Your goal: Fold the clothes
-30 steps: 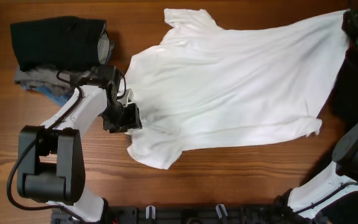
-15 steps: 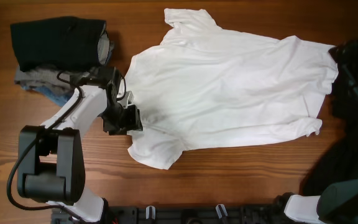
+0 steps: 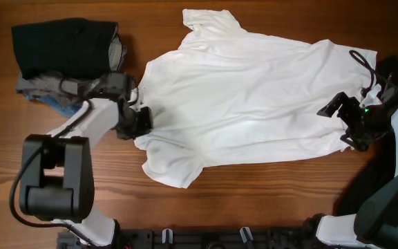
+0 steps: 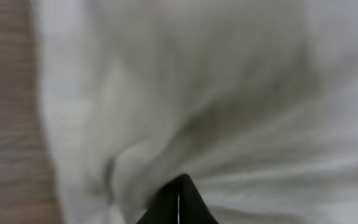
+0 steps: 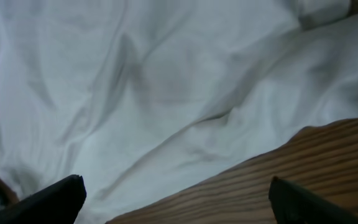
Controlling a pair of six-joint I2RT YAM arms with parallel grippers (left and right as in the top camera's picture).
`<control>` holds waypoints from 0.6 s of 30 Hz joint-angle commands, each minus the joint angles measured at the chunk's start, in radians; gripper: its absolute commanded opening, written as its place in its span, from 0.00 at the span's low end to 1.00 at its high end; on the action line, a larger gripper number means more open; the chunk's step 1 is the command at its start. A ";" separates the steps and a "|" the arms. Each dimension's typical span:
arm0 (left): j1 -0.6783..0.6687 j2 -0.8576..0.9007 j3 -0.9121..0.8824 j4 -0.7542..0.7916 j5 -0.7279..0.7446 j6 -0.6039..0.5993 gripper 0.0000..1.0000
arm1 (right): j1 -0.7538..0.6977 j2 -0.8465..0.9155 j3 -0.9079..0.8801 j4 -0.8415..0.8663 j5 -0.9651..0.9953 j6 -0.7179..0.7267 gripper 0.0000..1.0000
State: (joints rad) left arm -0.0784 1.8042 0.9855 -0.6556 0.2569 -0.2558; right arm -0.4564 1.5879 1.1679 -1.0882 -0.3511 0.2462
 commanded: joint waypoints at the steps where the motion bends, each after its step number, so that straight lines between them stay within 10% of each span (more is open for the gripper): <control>1: 0.182 0.032 -0.041 -0.053 -0.181 -0.105 0.04 | 0.004 0.004 -0.088 0.055 0.097 0.085 1.00; 9: 0.307 -0.264 -0.041 -0.121 0.013 -0.033 0.13 | 0.006 0.010 -0.278 0.208 0.097 0.100 0.97; 12: 0.240 -0.436 -0.040 -0.083 0.217 0.098 0.19 | 0.006 0.010 -0.278 0.201 0.081 0.096 0.99; 18: -0.056 -0.458 -0.040 0.267 0.130 0.148 0.08 | 0.005 -0.066 -0.212 0.142 -0.077 -0.037 0.91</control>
State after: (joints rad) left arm -0.0372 1.2774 0.9497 -0.4732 0.4164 -0.1585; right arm -0.4557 1.5917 0.8963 -0.9123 -0.3393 0.2829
